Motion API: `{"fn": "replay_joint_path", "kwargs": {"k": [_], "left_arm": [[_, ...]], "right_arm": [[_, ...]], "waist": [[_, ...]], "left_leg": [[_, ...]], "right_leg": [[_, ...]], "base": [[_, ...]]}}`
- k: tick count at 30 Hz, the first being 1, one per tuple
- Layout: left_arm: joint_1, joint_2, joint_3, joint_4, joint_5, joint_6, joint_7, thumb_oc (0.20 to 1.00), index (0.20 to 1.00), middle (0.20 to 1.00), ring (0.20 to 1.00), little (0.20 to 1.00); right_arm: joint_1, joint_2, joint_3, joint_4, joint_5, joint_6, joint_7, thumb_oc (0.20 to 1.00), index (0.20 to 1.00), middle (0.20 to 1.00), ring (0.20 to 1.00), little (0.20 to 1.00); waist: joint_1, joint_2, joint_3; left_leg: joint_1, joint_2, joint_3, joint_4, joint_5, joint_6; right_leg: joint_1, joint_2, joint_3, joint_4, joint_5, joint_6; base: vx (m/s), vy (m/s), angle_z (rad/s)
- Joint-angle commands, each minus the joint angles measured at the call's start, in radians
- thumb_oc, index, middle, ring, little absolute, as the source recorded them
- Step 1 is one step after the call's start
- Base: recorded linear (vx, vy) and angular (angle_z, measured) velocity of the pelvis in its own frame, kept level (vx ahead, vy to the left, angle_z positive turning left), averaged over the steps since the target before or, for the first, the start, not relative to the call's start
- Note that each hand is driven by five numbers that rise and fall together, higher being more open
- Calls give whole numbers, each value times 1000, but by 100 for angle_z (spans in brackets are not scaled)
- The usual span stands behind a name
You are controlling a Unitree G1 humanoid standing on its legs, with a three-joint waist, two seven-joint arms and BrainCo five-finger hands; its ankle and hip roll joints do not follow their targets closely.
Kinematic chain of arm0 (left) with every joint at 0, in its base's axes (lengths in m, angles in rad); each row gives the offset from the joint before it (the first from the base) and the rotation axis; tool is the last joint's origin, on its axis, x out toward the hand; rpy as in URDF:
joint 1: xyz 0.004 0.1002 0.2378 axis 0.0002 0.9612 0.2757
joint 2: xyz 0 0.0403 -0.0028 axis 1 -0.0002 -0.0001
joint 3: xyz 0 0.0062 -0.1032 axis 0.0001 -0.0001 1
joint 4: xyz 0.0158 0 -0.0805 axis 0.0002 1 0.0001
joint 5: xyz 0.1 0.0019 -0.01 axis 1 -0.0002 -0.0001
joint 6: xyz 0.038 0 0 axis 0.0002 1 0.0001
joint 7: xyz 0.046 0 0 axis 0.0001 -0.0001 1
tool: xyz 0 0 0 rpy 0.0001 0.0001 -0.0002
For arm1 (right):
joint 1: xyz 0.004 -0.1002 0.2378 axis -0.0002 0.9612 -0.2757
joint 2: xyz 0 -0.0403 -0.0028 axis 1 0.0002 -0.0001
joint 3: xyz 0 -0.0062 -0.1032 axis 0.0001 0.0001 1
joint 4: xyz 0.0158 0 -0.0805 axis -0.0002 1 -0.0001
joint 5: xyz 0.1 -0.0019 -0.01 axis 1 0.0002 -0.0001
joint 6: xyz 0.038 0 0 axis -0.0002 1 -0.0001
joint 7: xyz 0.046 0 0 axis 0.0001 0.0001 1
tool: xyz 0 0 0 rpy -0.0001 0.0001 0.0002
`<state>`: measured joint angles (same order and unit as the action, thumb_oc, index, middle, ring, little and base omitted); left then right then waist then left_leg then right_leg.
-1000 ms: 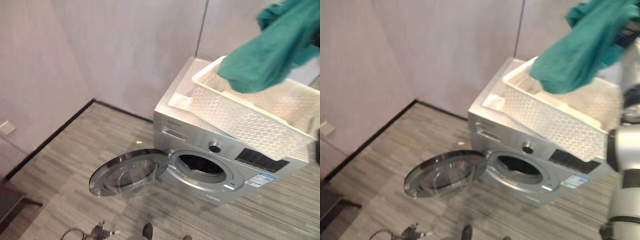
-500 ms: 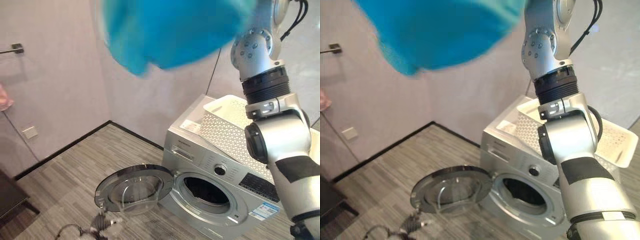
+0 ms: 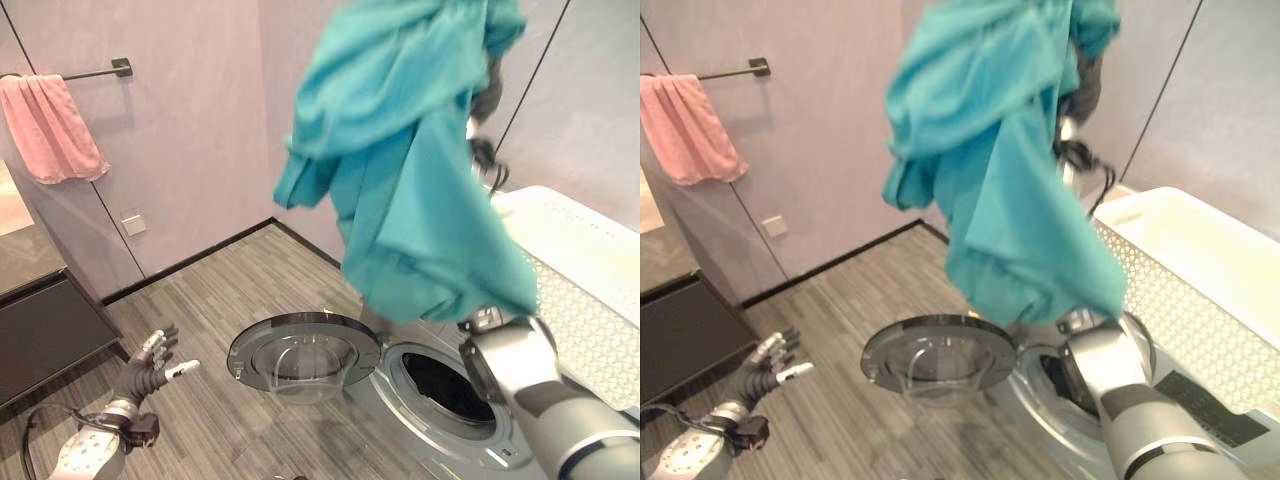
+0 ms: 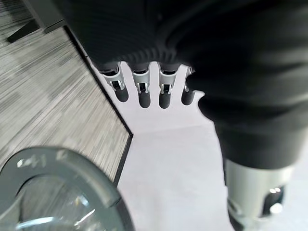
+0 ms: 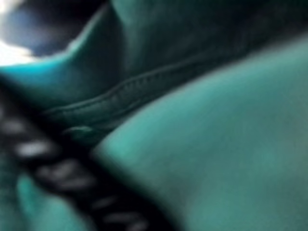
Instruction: Grab the laundry basket,head to the washer,open it,put in the laundry and shut it.
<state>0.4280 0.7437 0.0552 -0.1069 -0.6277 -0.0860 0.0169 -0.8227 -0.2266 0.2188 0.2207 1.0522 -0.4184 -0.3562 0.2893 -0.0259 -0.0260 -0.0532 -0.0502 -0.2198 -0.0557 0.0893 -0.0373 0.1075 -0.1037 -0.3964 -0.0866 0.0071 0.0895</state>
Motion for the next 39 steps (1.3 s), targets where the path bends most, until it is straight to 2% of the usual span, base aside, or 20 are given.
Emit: {"fn": "replay_joint_path", "kwargs": {"k": [1, 7, 9, 10, 13, 20, 28, 37, 39], "left_arm": [[-47, 55, 26, -14, -43, -63, -9, 1000, 1000, 1000, 1000, 1000], [-99, 91, 77, -138, -152, -103, -40, 1000, 1000, 1000, 1000, 1000], [-128, 111, 62, -170, -194, -109, -58, 1000, 1000, 1000, 1000, 1000], [-161, 149, 34, -206, -228, -107, -84, 1000, 1000, 1000, 1000, 1000], [-215, 200, 2, -223, -296, -110, -83, 1000, 1000, 1000, 1000, 1000], [-295, 296, -41, -291, -318, -117, -68, 1000, 1000, 1000, 1000, 1000], [-519, 354, -176, -280, -279, -126, -32, 1000, 1000, 1000, 1000, 1000], [-720, 355, -336, -209, -248, -107, -17, 1000, 1000, 1000, 1000, 1000], [-799, 353, -411, -161, -233, -93, -18, 1000, 1000, 1000, 1000, 1000]], "right_arm": [[-119, -23, 8, -3, 11, -30, 52, 200, 200, 200, 200, 200], [-79, -42, 7, 23, 1, -15, 68, 200, 200, 200, 200, 200], [-103, -41, 17, 52, -12, -7, 65, 200, 200, 200, 200, 200], [-132, -33, 34, 90, -26, 1, 69, 200, 200, 200, 200, 200], [-188, -15, 71, 138, -39, 12, 68, 200, 200, 200, 200, 200], [-263, 13, 139, 205, -24, 28, 76, 200, 200, 200, 200, 200], [-365, 47, 180, 258, -16, 30, 56, 200, 200, 200, 200, 200], [-398, 61, 190, 256, 2, 24, 52, 200, 200, 200, 200, 200], [-405, 74, 203, 254, 13, 22, 52, 200, 200, 200, 200, 200]], "waist": [[0, -12, -50], [5, -8, -39], [6, -8, -38], [8, -8, -39], [3, -12, -43], [2, -22, -48], [-2, -40, -52], [-7, -58, -42], [-18, -59, -42]], "left_leg": [[19, -9, -40, 28, -57, 10], [22, -10, -40, 29, -60, 12], [22, -10, -40, 29, -61, 12], [30, -7, -39, 28, -66, 11], [27, -9, -40, 30, -62, 12], [30, -4, -43, 24, -57, 8], [23, 2, -46, 13, -50, 0], [19, 9, -37, 5, -48, 2], [20, 11, -30, 2, -47, 2]], "right_leg": [[3, -4, 23, 29, -37, 1], [1, -9, 28, 35, -37, 3], [2, -8, 28, 34, -37, 3], [8, -5, 31, 35, -43, 1], [6, -6, 30, 36, -39, 0], [12, 1, 26, 28, -38, -1], [4, 8, 25, 23, -32, 1], [-4, 15, 38, 13, -22, 5], [-6, 17, 46, 10, -18, 5]], "base": [[0, 0, 0], [0, 0, 0], [17, -8, 6], [18, -3, 10], [7, -2, 3], [0, 0, 0], [0, -1, 0], [0, 0, 0], [0, 0, 0]]}}
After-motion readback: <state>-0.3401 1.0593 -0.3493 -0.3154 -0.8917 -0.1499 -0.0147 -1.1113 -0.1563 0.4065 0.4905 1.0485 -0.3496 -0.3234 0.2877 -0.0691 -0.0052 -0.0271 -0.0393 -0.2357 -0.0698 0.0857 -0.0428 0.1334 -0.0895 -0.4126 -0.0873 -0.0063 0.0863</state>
